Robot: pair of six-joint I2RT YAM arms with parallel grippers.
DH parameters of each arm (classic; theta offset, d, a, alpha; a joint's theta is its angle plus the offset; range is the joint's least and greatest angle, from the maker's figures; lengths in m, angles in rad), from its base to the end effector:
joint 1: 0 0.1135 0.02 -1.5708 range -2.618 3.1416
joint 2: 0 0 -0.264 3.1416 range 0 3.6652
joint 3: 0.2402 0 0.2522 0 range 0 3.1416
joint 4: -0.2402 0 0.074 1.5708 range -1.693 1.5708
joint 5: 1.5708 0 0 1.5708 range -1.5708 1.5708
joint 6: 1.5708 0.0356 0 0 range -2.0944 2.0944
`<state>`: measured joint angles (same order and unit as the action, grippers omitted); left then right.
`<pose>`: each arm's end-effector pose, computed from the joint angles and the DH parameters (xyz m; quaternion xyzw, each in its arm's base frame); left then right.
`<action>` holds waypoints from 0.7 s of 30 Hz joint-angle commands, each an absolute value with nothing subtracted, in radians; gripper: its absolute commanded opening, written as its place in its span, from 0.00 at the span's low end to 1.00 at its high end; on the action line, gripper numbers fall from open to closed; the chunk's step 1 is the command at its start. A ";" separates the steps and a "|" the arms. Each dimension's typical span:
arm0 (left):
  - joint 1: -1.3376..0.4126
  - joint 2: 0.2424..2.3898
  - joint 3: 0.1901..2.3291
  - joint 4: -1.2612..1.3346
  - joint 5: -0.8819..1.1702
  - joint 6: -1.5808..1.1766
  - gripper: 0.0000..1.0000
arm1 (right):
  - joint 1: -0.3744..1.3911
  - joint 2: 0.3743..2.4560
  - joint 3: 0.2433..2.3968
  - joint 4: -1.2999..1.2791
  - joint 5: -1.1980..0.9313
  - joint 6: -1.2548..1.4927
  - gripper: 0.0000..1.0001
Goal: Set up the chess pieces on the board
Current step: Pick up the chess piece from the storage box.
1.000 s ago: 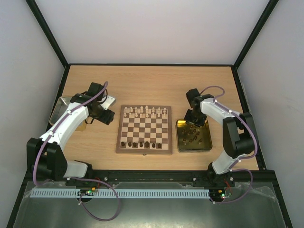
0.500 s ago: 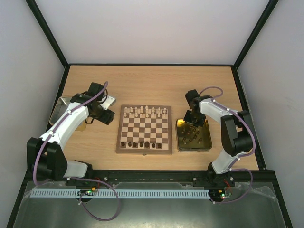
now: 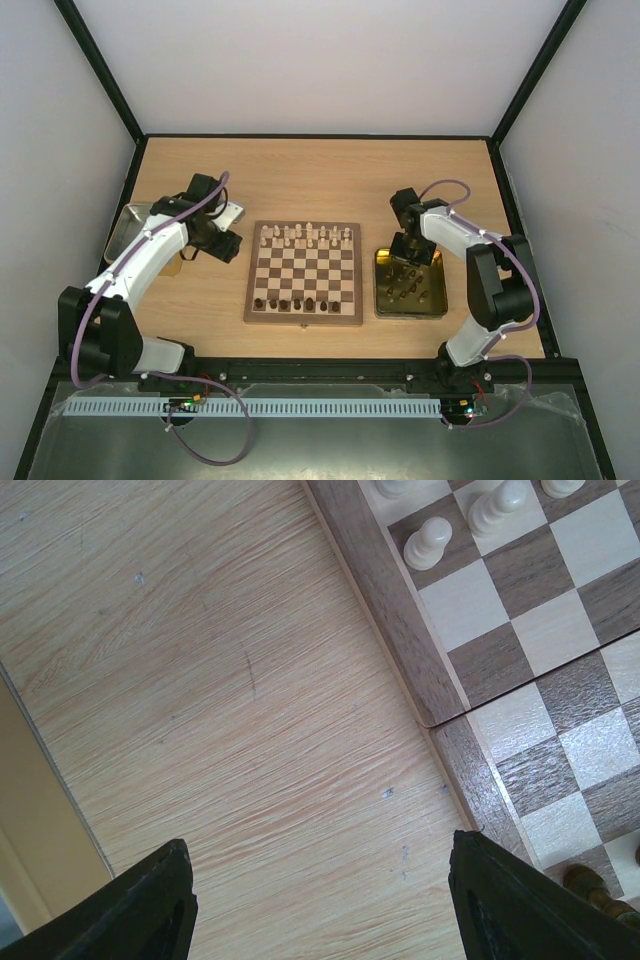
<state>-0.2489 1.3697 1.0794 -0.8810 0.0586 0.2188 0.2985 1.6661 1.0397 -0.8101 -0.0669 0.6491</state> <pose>0.2532 -0.0665 0.2586 0.2327 0.9517 -0.0317 0.1979 0.2797 0.0886 0.1728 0.1717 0.9823 0.0603 0.0445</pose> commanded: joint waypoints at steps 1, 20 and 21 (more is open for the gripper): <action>-0.257 1.380 1.070 -0.881 0.052 0.209 0.69 | 0.295 1.623 1.078 -0.869 -0.012 0.607 0.09; -0.264 1.393 1.066 -0.870 0.053 0.205 0.69 | 0.355 1.575 1.134 -0.949 -0.014 0.589 0.06; -0.264 1.395 1.067 -0.870 0.052 0.204 0.69 | 0.379 1.563 1.145 -0.969 -0.011 0.598 0.07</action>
<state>-0.2592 1.3838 1.0760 -0.8722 0.0586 0.2161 0.3145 1.6310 1.0771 -0.8719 -0.0269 0.5880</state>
